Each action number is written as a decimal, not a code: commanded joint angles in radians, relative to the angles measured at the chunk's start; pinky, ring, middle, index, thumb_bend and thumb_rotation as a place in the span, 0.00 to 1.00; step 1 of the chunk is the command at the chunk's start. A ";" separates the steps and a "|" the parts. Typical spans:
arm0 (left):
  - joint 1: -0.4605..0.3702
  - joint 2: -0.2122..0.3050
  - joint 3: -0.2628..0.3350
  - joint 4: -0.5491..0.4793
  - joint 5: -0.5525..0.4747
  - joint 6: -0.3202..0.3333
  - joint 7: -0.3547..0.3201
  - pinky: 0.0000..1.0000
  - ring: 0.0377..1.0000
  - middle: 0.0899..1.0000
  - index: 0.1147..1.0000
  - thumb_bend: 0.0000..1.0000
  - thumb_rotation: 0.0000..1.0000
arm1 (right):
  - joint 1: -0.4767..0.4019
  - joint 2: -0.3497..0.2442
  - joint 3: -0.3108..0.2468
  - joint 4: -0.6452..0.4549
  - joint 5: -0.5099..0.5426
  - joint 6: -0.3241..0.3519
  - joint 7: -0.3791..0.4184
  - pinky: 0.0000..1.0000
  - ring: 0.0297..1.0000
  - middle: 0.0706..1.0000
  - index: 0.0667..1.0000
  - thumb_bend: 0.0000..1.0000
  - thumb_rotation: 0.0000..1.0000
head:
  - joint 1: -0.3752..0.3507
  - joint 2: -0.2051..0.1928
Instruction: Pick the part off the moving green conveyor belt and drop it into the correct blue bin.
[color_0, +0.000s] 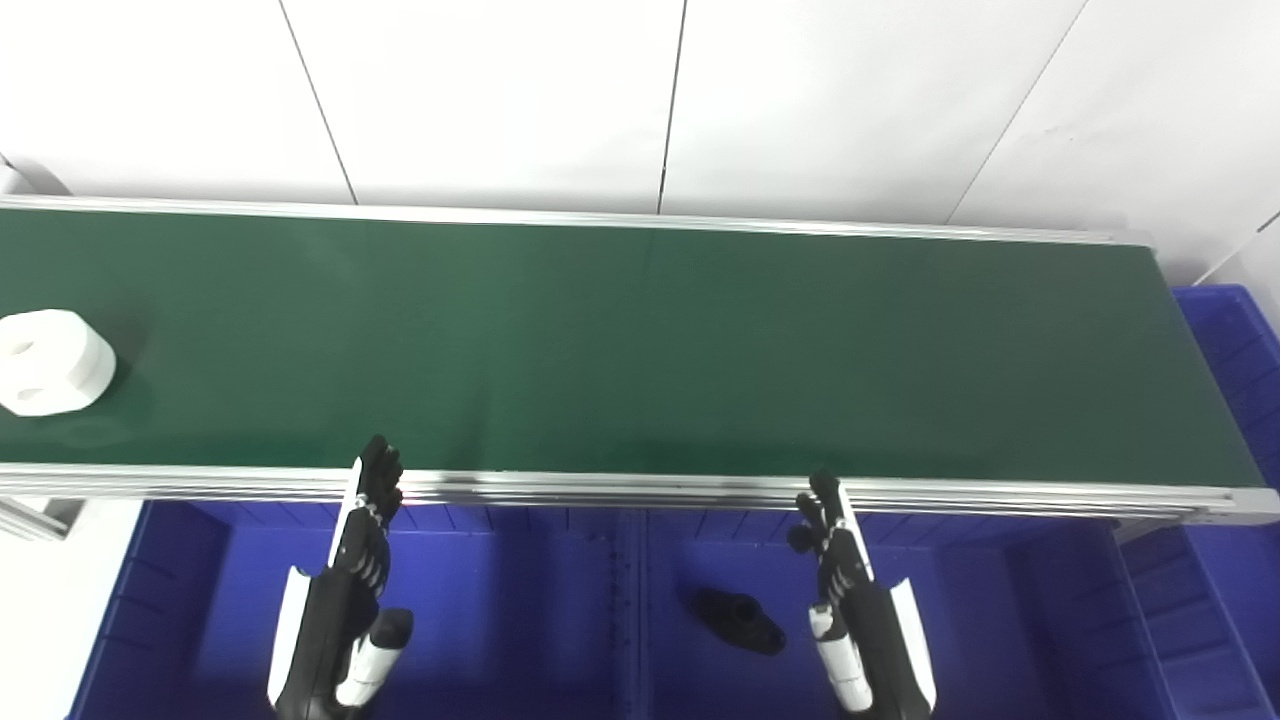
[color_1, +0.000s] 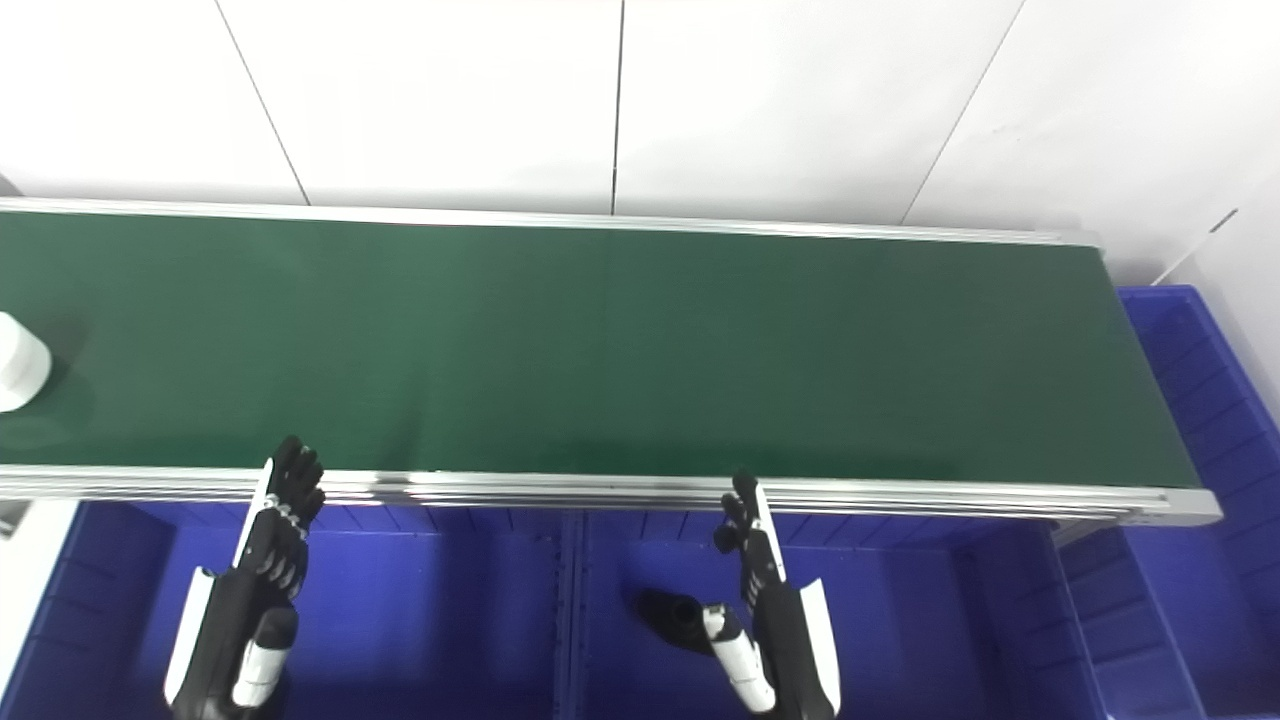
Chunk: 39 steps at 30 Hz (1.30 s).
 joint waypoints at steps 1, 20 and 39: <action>-0.006 0.001 -0.002 -0.031 0.001 -0.005 -0.005 1.00 1.00 1.00 1.00 0.78 0.93 | 0.006 0.006 0.006 -0.037 -0.004 0.016 0.005 0.95 0.98 1.00 1.00 0.80 0.98 | 0.000 0.000; -0.006 -0.010 -0.009 -0.032 0.014 0.007 -0.001 0.98 1.00 1.00 1.00 0.81 0.91 | -0.005 -0.012 0.005 -0.030 0.013 0.027 0.012 0.96 0.98 1.00 1.00 0.80 0.97 | 0.021 -0.017; -0.006 -0.008 -0.016 -0.027 0.014 0.009 -0.004 0.98 1.00 1.00 1.00 0.80 0.90 | 0.001 -0.014 0.006 -0.025 0.004 0.026 0.007 0.95 0.98 1.00 1.00 0.80 0.96 | 0.032 -0.026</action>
